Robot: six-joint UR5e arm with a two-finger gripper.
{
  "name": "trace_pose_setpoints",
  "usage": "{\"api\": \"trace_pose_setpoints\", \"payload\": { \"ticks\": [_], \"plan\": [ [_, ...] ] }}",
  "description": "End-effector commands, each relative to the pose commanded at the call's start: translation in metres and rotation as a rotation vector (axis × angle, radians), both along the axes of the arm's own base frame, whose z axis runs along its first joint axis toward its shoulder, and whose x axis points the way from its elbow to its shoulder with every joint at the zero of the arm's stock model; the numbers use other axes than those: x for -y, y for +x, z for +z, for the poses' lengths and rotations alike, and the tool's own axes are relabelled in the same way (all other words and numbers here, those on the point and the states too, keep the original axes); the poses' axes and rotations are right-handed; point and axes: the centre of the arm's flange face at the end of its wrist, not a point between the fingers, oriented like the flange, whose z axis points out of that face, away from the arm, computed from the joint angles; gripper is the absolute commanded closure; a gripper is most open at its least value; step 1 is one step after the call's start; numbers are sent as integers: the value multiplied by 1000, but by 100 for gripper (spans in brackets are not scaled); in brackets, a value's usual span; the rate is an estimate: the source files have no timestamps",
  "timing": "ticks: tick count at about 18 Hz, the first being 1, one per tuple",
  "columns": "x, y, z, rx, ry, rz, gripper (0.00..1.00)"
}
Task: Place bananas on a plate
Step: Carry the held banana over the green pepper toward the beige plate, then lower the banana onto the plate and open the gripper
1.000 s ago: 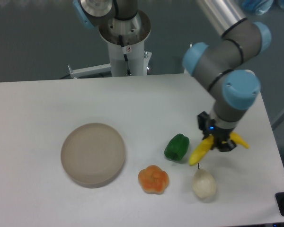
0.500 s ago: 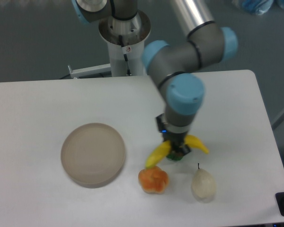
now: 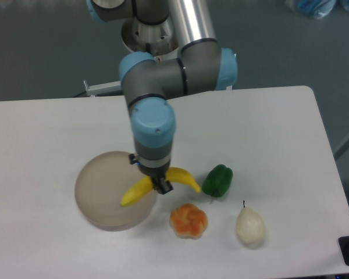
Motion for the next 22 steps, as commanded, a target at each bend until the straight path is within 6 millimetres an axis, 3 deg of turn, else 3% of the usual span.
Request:
{"api": "trace_pose_setpoints", "payload": {
  "ticks": [3,8,17,22],
  "plan": [
    [5,33,-20,-2,1,-41,81],
    [4,75,-34,3,-24,-39,80],
    [15,86,-73,22,-96,-47,73],
    [12,92,-91,25,-121,-60,51]
  ]
}}
